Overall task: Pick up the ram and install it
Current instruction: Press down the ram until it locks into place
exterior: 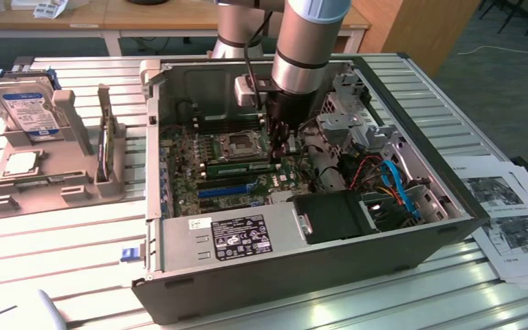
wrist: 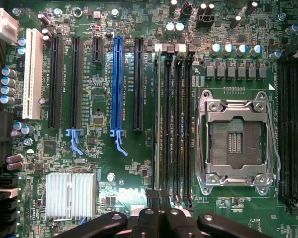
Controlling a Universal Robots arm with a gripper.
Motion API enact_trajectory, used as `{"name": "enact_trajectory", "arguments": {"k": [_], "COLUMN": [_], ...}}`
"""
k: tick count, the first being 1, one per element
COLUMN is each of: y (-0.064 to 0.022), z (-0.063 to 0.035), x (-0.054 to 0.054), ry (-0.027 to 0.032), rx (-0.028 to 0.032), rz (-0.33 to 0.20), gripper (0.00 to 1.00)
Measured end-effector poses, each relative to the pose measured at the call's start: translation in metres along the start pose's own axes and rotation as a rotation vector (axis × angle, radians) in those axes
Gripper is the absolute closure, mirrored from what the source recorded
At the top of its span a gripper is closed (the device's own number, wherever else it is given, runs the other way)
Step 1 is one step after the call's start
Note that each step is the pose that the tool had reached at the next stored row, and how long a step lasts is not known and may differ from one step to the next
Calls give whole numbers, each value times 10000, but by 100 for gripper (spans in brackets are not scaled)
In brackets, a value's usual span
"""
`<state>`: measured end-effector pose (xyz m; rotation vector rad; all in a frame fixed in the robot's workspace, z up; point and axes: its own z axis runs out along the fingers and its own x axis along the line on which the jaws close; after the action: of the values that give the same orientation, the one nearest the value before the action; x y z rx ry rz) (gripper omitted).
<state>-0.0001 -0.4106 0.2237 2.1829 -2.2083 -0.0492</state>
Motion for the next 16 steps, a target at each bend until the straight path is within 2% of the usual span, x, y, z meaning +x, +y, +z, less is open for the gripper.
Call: {"name": "enact_trajectory", "arguments": {"k": [16], "y": [-1], "z": [14], "x": [1], "ry": [0], "rx": [0], "rz": [0], "gripper": [90]}}
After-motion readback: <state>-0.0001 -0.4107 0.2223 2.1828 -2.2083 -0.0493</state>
